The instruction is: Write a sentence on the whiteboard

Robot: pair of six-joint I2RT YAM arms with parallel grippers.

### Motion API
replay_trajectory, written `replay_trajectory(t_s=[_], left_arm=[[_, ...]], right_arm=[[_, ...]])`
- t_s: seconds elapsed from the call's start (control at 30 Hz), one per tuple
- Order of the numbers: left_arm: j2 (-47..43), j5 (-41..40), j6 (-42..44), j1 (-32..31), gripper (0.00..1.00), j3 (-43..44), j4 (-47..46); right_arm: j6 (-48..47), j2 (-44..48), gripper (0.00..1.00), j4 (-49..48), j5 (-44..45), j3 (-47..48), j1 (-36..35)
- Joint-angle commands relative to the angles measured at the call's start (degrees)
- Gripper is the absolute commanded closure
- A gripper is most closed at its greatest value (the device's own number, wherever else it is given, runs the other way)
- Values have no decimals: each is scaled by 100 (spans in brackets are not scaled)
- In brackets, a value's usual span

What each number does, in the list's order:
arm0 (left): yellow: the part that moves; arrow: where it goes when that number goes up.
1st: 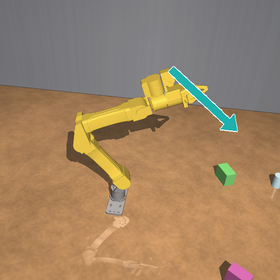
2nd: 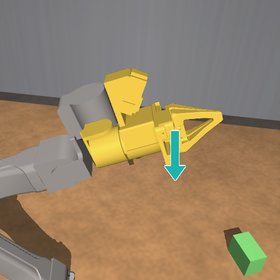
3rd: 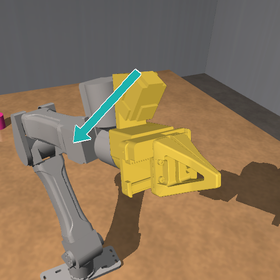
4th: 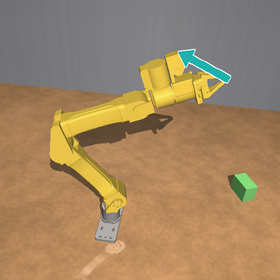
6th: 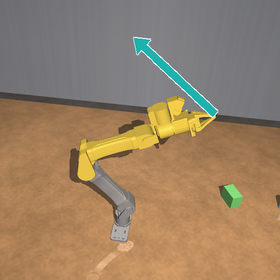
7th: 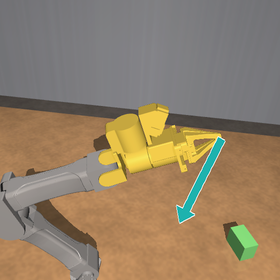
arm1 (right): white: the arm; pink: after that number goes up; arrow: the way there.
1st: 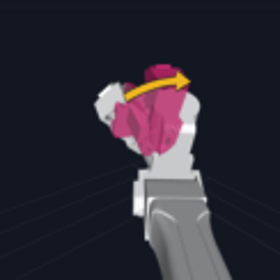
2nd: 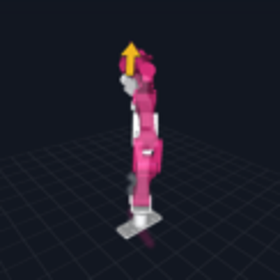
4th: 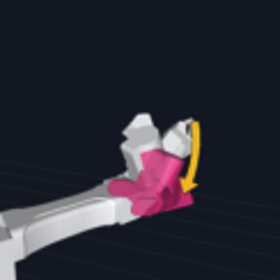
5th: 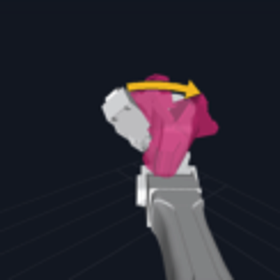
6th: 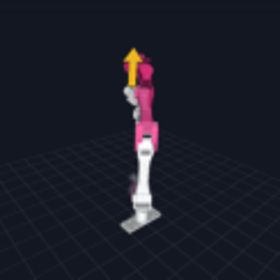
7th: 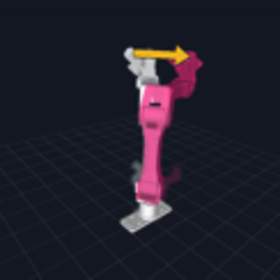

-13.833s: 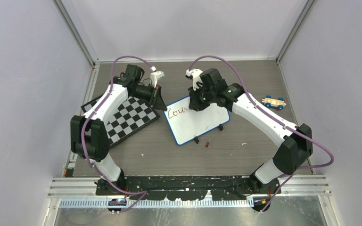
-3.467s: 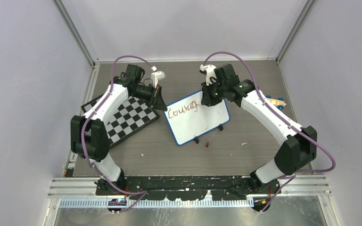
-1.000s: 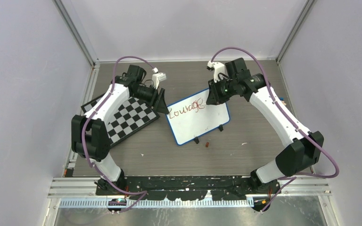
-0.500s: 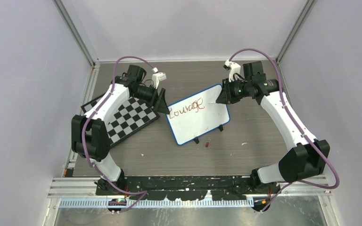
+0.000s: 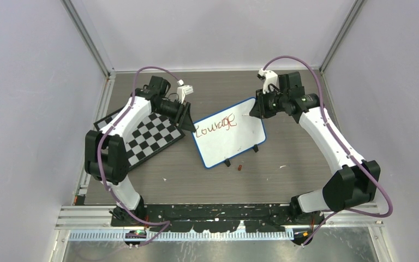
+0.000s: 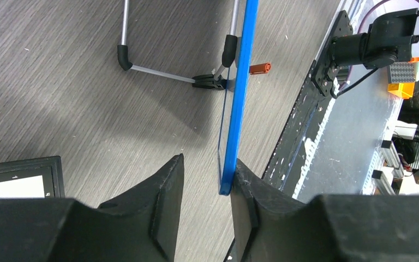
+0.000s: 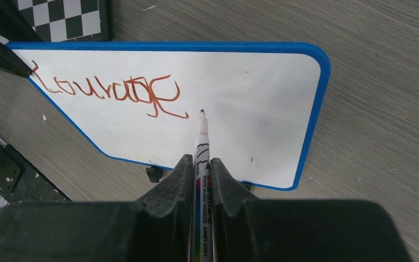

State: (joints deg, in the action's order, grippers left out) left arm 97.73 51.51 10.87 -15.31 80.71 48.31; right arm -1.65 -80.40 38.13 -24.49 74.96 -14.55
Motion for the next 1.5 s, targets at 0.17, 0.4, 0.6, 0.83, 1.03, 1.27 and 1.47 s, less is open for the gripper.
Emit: replay_trajectory(t_s=[0.17,0.4,0.6,0.83,1.03,1.27,1.47], left_arm=[[72,135,55,-33,78,257,-43],[45,135,90,-42,94,244,-41],[54,105,104,-60,100,253,-24],[23,88,116,-77,100,250,-7],[11,62,134,-82,100,253,-6],[13,61,157,-86,100,246,-2],[-8,65,170,-86,100,219,-6]], right_arm=[[-154,-17,100,-359,305,4,-245],[-212,-115,100,-371,440,82,-419],[-230,-224,100,-406,488,169,-510],[-304,-333,100,-431,625,159,-534],[-385,-335,100,-393,773,60,-532],[-523,-230,100,-242,859,6,-538],[-608,-233,100,-171,919,-33,-532]])
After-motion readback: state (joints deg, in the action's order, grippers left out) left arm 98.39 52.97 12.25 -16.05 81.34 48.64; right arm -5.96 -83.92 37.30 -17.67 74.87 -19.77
